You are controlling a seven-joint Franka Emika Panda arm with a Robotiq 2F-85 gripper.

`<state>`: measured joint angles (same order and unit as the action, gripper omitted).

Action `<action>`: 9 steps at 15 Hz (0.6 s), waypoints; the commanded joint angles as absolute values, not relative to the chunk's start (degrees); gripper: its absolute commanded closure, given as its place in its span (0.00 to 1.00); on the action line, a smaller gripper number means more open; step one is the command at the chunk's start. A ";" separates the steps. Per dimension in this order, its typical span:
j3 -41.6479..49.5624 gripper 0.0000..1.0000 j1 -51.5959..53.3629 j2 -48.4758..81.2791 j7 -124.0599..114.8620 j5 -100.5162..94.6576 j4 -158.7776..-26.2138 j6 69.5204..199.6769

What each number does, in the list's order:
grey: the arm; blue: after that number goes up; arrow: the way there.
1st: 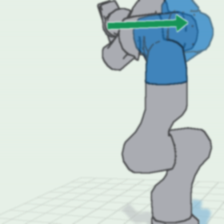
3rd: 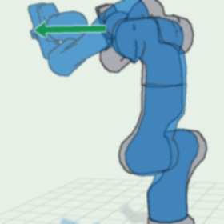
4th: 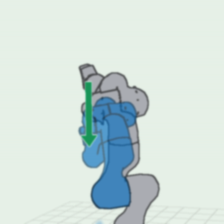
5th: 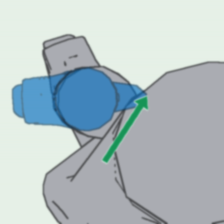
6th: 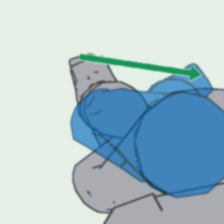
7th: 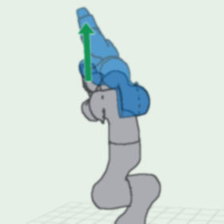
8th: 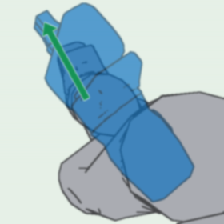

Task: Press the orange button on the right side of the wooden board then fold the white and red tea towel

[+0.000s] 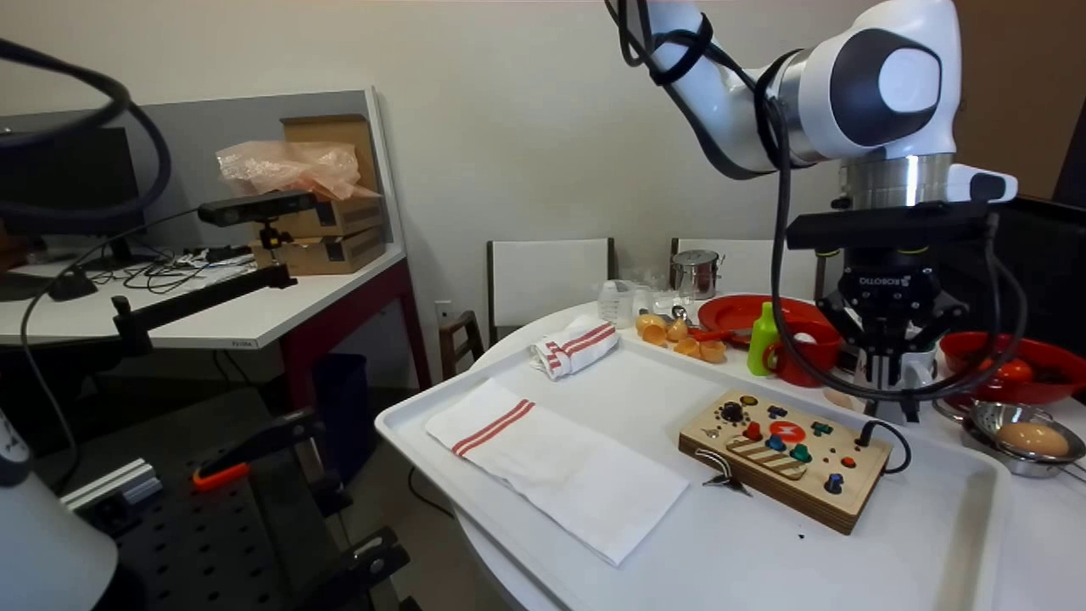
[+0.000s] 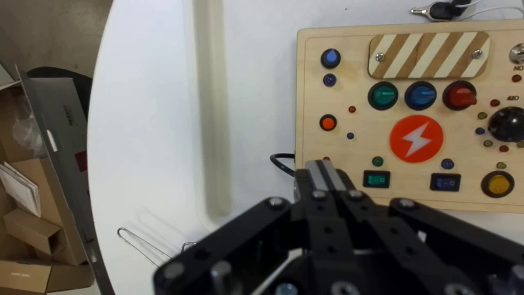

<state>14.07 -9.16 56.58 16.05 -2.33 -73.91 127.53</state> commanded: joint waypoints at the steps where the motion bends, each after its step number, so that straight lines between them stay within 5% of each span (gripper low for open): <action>1: 11.66 0.99 -10.94 56.43 14.87 -4.88 -73.59 127.31; 9: 11.22 1.00 -11.39 46.58 6.00 -2.65 -89.14 130.38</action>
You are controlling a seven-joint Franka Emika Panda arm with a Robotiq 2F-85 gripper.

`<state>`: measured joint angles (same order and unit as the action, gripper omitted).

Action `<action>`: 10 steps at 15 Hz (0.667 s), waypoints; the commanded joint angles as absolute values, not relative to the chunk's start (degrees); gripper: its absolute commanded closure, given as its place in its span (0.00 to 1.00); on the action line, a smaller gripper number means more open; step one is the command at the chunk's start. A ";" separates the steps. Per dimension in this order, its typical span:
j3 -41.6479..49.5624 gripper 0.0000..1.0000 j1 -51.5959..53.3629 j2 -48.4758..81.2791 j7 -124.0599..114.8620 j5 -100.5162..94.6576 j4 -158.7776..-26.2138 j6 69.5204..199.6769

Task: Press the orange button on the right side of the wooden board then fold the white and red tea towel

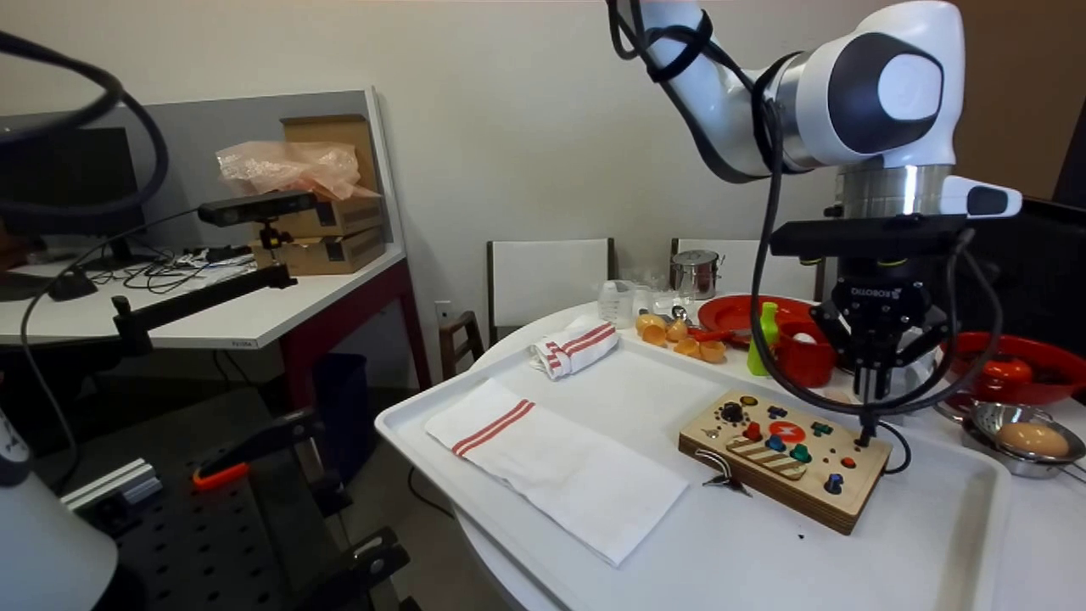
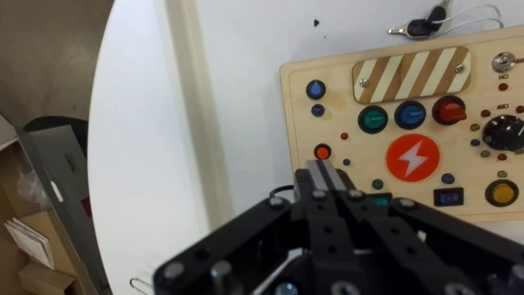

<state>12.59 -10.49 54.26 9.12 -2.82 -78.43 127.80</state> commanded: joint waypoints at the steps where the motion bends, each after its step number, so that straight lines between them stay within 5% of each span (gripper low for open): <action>1: 11.38 1.00 -11.46 44.84 4.99 -2.59 -91.65 131.37; 5: 11.47 1.00 -11.68 37.58 4.00 -2.87 -101.81 135.51; 6: 11.75 0.74 -11.51 35.93 3.41 -3.07 -104.44 137.18; 10: 13.14 0.51 -10.05 30.56 2.16 -5.85 -113.42 144.62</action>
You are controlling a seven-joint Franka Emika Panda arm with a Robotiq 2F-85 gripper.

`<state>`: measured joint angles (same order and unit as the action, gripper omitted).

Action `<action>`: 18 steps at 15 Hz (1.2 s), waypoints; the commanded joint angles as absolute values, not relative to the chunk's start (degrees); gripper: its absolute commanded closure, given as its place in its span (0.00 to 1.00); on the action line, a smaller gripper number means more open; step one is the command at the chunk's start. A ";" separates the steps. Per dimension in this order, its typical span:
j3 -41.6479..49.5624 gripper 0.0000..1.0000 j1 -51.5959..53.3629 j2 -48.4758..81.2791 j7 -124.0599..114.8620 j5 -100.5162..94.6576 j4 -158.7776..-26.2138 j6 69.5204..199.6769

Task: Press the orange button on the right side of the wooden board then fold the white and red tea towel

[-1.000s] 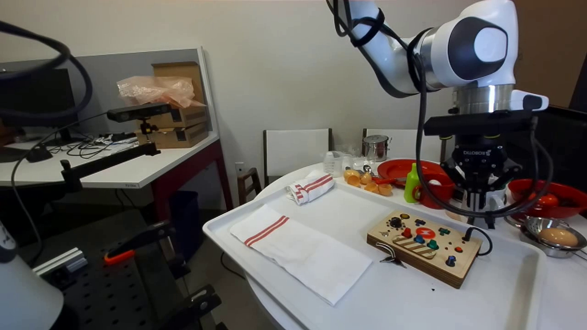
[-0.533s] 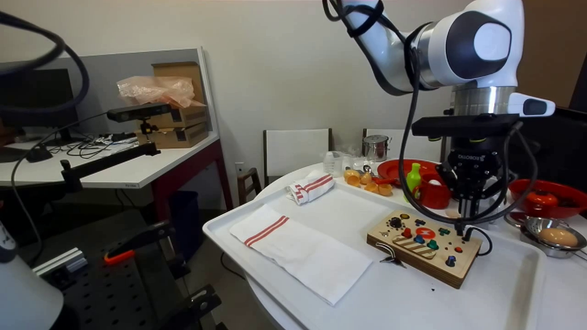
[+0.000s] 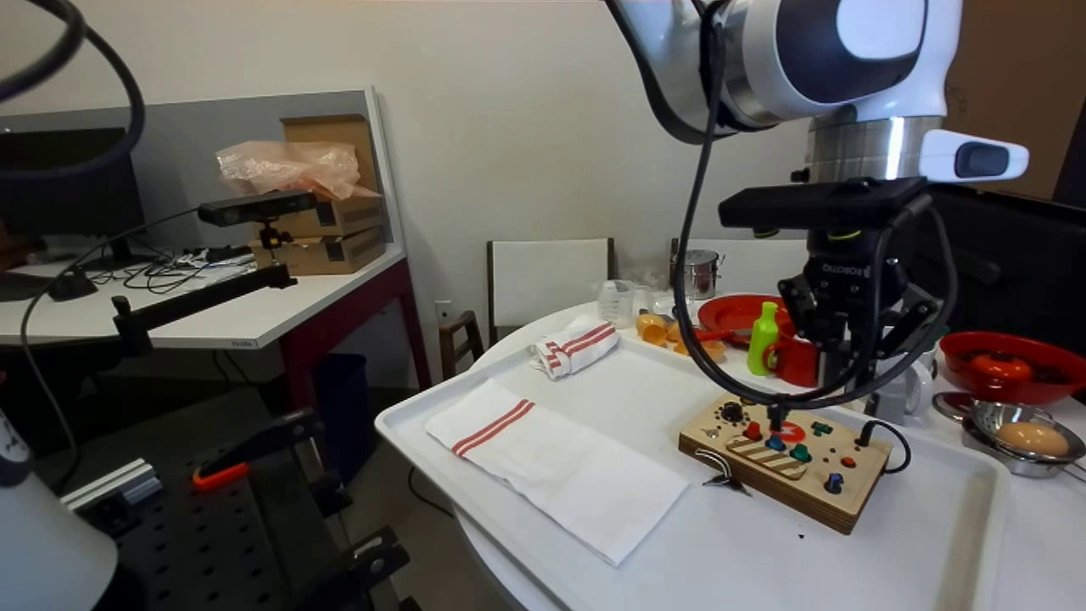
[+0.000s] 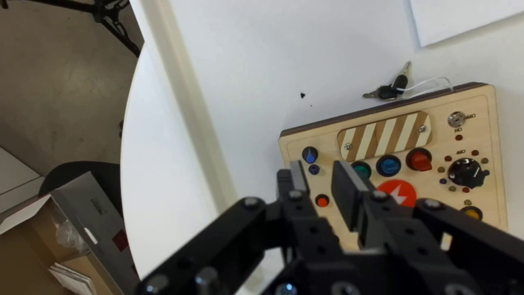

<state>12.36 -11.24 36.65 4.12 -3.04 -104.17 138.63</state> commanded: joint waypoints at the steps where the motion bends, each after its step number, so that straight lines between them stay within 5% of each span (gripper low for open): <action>1: 14.47 0.42 -9.39 30.88 1.67 -8.19 -113.64 146.91; 7: 15.03 0.01 -11.59 43.24 6.84 -16.27 -98.55 143.81; 8: 14.59 0.00 -11.88 44.29 6.29 -15.23 -97.13 142.42; 9: 14.76 0.34 -11.54 44.85 4.72 -14.67 -96.75 141.54; 12: 14.29 0.37 -11.31 43.53 2.19 -13.21 -99.53 140.91; 13: 14.15 0.10 -11.31 41.91 1.91 -13.21 -101.90 141.88; 18: 14.89 0.00 -9.97 34.72 -5.82 -9.93 -111.24 142.82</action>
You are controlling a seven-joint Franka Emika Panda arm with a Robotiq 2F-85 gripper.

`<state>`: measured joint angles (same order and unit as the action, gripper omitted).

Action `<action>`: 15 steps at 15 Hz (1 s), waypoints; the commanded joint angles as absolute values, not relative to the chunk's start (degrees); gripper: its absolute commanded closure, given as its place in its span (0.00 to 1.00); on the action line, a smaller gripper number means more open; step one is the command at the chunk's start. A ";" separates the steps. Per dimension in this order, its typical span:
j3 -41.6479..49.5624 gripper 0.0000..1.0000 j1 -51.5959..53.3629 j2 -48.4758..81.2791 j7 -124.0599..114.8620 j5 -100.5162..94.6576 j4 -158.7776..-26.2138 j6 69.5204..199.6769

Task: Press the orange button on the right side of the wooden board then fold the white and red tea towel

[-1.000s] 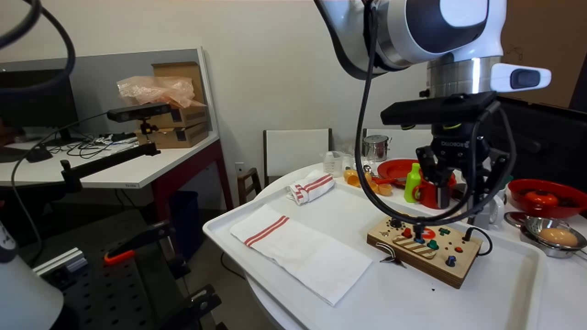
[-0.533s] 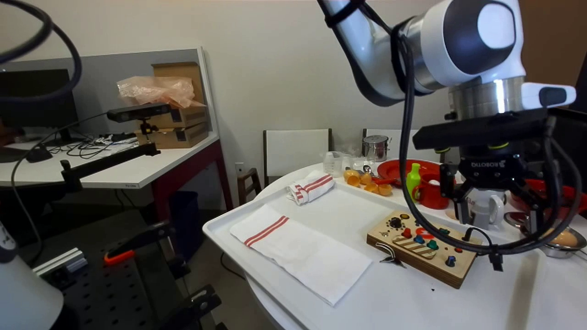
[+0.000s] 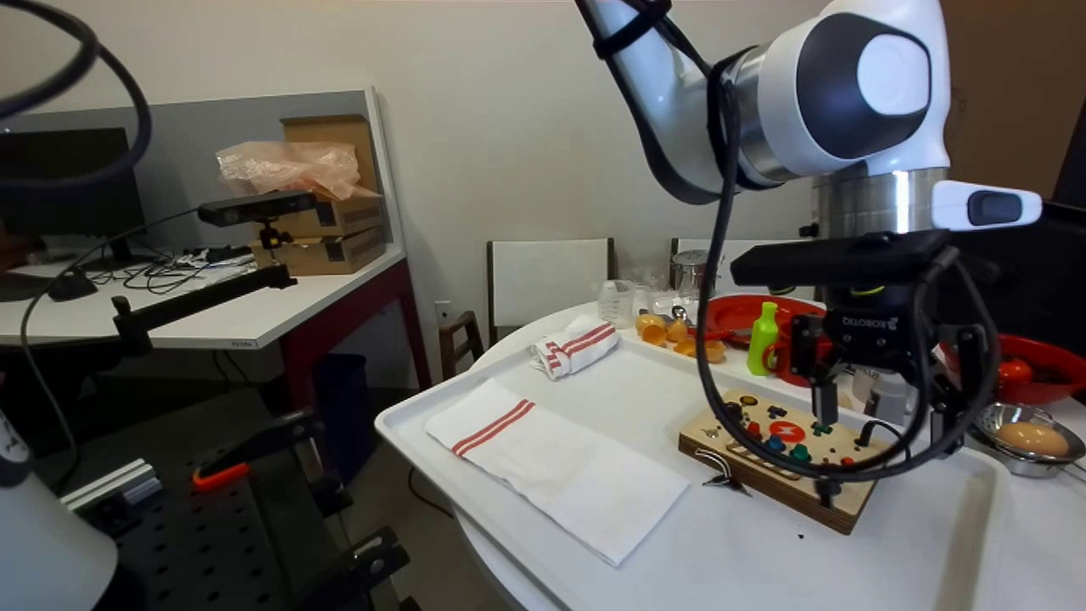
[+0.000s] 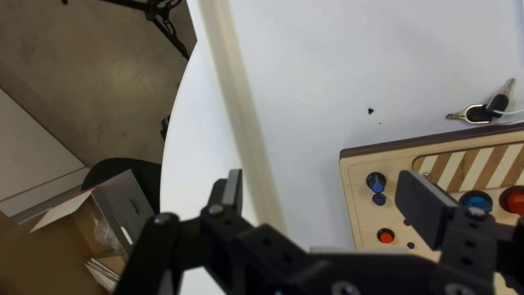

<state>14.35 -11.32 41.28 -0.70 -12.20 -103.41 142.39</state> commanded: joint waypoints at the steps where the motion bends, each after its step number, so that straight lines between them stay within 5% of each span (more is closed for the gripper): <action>1: 15.31 0.00 -9.20 33.31 -8.04 -9.92 -113.45 143.98; 15: 9.01 0.00 -9.49 29.29 -2.33 -7.37 -123.05 147.45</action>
<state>12.62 -9.03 32.64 -7.68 -9.33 -116.74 144.32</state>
